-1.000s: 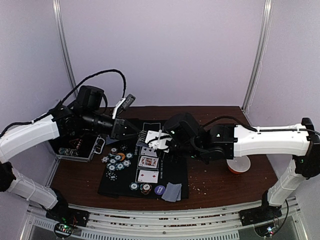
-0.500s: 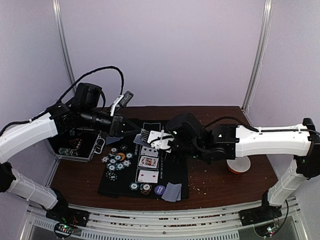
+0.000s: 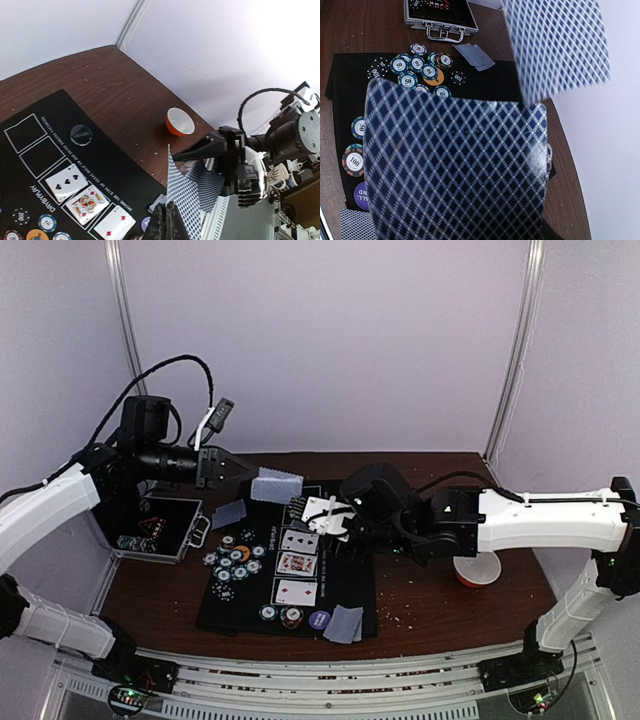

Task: Distribute texas hold em gaming equipment
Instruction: Place the poker card in the community card area.

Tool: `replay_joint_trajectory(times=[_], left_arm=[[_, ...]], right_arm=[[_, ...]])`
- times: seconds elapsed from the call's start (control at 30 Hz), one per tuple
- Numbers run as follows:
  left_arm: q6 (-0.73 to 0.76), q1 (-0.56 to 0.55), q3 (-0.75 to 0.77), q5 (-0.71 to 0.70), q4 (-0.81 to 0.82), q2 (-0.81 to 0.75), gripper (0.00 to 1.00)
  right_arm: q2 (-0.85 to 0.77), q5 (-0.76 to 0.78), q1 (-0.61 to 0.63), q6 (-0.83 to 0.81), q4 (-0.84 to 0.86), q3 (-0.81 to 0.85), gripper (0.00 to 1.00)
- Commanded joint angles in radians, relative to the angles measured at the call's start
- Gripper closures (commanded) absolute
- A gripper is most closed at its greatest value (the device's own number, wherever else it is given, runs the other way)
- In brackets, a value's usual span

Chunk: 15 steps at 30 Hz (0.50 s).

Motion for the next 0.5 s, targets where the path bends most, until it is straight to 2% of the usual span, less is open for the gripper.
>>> replay_joint_trajectory(times=[0.0,0.13,0.27,0.47], left_arm=[[0.082,0.114,0.04,-0.019,-0.034,-0.012,1.0],[0.134,0.183,0.046,-0.025,-0.013,0.088,1.0],[0.155,0.185,0.077,-0.02,0.08,0.275,1.0],[0.139,0.184,0.206,-0.015,0.19,0.574,1.0]], right_arm=[[-0.048,0.01,-0.008,0.021,0.001,-0.027,0.55],[-0.053,0.01,-0.01,0.023,-0.008,-0.031,0.55],[-0.057,0.009,-0.011,0.026,-0.011,-0.028,0.55],[-0.058,0.007,-0.011,0.026,-0.018,-0.031,0.55]])
